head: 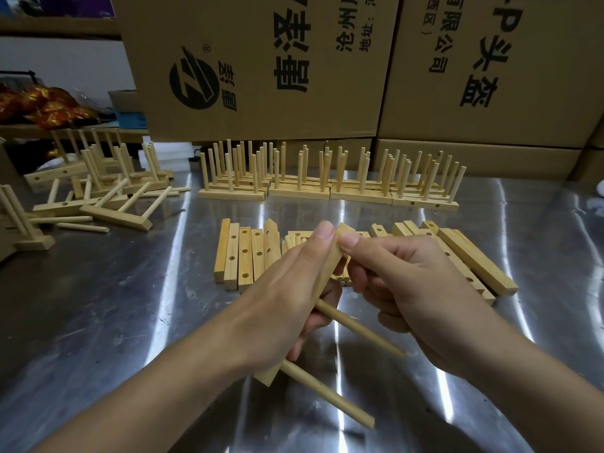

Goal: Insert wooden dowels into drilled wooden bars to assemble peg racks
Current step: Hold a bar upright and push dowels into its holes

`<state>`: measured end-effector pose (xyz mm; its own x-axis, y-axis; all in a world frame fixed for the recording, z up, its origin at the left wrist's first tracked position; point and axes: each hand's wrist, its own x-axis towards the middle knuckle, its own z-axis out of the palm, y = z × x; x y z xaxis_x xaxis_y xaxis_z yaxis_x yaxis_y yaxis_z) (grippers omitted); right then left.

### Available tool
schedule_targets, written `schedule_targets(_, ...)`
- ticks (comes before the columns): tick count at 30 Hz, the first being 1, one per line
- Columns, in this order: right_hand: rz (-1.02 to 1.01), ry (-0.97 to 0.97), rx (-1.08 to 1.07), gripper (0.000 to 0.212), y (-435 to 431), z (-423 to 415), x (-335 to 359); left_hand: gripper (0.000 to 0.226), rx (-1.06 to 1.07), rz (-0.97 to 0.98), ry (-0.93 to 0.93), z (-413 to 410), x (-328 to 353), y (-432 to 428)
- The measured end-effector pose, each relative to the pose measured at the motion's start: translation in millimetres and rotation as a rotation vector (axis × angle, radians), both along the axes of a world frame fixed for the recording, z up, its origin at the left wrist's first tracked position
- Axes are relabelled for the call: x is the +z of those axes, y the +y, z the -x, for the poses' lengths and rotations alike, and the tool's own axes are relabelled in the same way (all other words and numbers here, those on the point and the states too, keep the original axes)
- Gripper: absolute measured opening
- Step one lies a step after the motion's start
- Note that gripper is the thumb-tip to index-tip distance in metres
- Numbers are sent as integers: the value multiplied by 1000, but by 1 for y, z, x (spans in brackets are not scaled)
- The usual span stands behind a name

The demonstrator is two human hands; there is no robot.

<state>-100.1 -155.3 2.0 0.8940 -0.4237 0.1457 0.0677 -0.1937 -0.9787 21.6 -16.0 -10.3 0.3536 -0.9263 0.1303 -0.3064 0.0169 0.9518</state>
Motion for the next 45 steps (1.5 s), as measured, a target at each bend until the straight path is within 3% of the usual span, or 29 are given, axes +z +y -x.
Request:
schedule_targets(4, 52, -4, 67, 52, -6, 3, 1, 82, 5, 6, 15, -3, 0, -2)
schedule_targets(7, 105, -10, 144, 39, -11, 5, 7, 79, -40, 49, 81, -5, 3, -3)
schedule_targets(11, 329, -48, 63, 41, -14, 6, 11, 76, -56, 93, 145, -7, 7, -3)
schedule_targets(16, 414, -42, -17, 50, -11, 3, 1, 85, -6, 43, 131, -7, 8, -3)
schedule_targets(25, 265, -41, -8, 50, -11, 3, -2, 76, 56, -74, 61, -5, 3, 0)
schedule_targets(34, -35, -69, 78, 43, -2, -2, -3, 60, 18, -8, -43, -6, 12, 2)
schedule_targets(40, 194, -37, 5, 51, -3, -2, -5, 57, 22, -19, -17, -8, 14, 3)
schedule_targets(45, 194, -81, -38, 50, -1, -3, -9, 55, 32, -15, -43, -6, 13, 3)
